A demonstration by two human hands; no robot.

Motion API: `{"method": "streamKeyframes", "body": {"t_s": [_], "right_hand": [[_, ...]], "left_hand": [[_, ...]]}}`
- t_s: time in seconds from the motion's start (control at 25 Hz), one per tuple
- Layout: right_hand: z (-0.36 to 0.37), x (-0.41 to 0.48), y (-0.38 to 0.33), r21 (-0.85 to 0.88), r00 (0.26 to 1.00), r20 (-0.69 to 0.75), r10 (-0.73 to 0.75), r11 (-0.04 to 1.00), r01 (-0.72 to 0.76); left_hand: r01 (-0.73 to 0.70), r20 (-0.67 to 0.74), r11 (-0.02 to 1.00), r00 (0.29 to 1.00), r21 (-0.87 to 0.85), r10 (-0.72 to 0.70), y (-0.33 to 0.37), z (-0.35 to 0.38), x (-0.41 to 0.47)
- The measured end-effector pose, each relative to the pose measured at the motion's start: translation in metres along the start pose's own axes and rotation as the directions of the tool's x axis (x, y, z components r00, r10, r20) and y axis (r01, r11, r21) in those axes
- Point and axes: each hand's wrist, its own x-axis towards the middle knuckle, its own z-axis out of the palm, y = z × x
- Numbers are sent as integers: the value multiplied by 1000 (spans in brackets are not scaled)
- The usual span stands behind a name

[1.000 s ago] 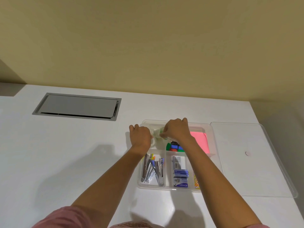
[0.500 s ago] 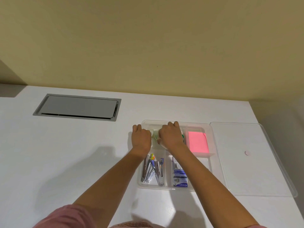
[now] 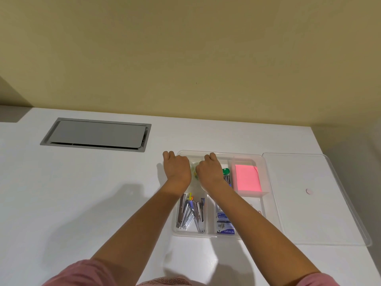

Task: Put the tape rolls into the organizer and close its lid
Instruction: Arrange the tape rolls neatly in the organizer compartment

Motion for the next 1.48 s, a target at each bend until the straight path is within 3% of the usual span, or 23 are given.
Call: {"method": "streamKeyframes", "body": {"t_s": [0.24,0.6,1.0,1.28,1.48], "right_hand": [[4,3,-5,-63,997,48,-60,996,63],[4,2,20,123,996,-37,76,990,-71],[13,7,16,207,996,-54,68,977,-55],[22,5,11,175,988,-50,-148,972,155],[28,1,9,70,985,-40,-168,983,171]], "left_hand": [[-39,-26,999,999,-30,38,-4,0,5],[-112,37,992,993,-63,115,-3,22,8],[-179,-57,976,983,-122,173,0,33,2],[-202,-59,970,979,-136,195,-2,33,3],[-203,-69,967,978,-154,195,-2,33,3]]}}
